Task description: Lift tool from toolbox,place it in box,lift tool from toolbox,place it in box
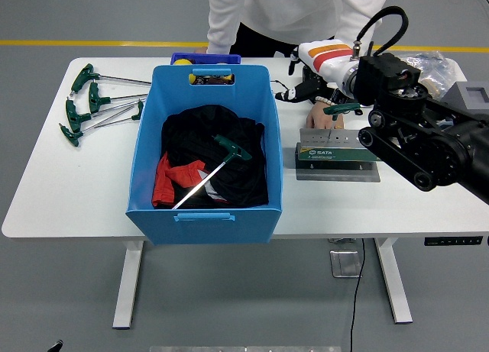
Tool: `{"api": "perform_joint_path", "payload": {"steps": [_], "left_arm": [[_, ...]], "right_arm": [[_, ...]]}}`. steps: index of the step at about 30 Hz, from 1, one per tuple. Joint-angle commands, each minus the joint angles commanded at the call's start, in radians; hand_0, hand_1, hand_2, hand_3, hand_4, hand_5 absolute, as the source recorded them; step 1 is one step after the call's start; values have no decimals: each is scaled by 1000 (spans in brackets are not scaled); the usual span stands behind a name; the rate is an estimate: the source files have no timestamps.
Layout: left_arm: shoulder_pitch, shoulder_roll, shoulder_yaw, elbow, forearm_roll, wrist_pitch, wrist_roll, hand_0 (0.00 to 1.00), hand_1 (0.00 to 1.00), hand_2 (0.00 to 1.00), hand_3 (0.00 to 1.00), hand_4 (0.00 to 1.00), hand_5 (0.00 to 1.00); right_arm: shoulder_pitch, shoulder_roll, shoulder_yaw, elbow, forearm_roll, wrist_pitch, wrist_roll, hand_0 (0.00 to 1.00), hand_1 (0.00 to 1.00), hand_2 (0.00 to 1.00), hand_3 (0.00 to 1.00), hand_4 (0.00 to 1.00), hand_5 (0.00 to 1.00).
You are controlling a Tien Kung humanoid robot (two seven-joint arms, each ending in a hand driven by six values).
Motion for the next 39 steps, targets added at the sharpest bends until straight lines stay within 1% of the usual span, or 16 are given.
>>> {"api": "perform_joint_path", "payload": {"steps": [2, 3, 6, 8, 9, 14, 15, 19, 21, 24, 26, 27, 32, 33, 38, 39], "left_arm": [[1, -1, 0, 0, 1, 0, 1, 688, 627, 681, 697, 737, 629], [2, -1, -1, 0, 3, 0, 2, 688, 628, 682, 698, 736, 627], [4, -3, -4, 1, 5, 0, 4, 688, 628, 682, 698, 736, 627], [4, -3, -3, 1, 4, -1, 4, 688, 628, 682, 698, 736, 627], [5, -3, -4, 1, 4, -1, 4, 687, 629, 683, 699, 736, 628], [5, -3, -10, 1, 14, -3, 7, 687, 629, 683, 699, 736, 628], [4, -3, -10, 1, 15, -3, 8, 688, 630, 683, 697, 736, 627], [2, -3, -4, 1, 6, -3, 4, 688, 630, 683, 697, 736, 627], [1, -2, 1, 1, -1, -3, 1, 687, 629, 684, 698, 736, 627], [-1, -2, 9, 2, -14, -2, -4, 687, 629, 684, 698, 736, 627], [-4, -2, 13, 2, -21, -1, -6, 687, 629, 684, 698, 736, 627], [-5, -3, 14, 2, -23, -1, -6, 688, 628, 684, 698, 736, 628], [-11, -3, 20, 0, -28, 1, -7, 688, 628, 684, 698, 736, 628], [-12, -3, 20, 0, -28, 1, -6, 688, 629, 682, 698, 736, 627], [-16, -2, 21, 0, -28, 2, -7, 688, 629, 682, 698, 736, 627], [-16, -2, 21, 0, -29, 2, -7, 687, 626, 681, 698, 737, 626]], "right_arm": [[-18, -18, 20, -4, -15, 11, -1, 728, 729, 776, 652, 960, 686], [-33, -29, 39, -3, -28, 10, -5, 740, 729, 769, 695, 981, 689], [-65, -55, 93, -6, -63, -4, -6, 740, 729, 769, 695, 981, 689], [-74, -66, 107, -10, -65, -8, 1, 740, 729, 769, 695, 981, 689], [-77, -71, 109, -12, -63, -9, 4, 759, 739, 781, 747, 998, 691], [-76, -85, 89, -2, -59, -1, 43, 759, 739, 781, 747, 998, 691], [-71, -86, 78, 3, -59, 0, 59, 776, 752, 797, 771, 998, 689], [-42, -89, 11, 5, -77, -11, 83, 776, 752, 797, 771, 998, 689], [-26, -87, -33, -3, -104, -15, 86, 766, 750, 794, 755, 998, 702], [-7, -75, -87, -31, -94, -24, 94, 766, 750, 794, 755, 998, 702], [8, -61, -132, -61, -75, -30, 105, 766, 750, 794, 755, 998, 702], [13, -56, -149, -73, -68, -31, 108, 757, 738, 776, 702, 998, 709], [32, -16, -227, -150, -43, -55, 101, 757, 738, 776, 702, 998, 709], [34, -10, -236, -160, -39, -57, 102, 758, 718, 748, 627, 998, 714], [45, 8, -277, -189, -29, -73, 114, 758, 718, 748, 627, 998, 714], [47, 10, -283, -191, -28, -77, 116, 751, 673, 689, 542, 998, 718]]}}
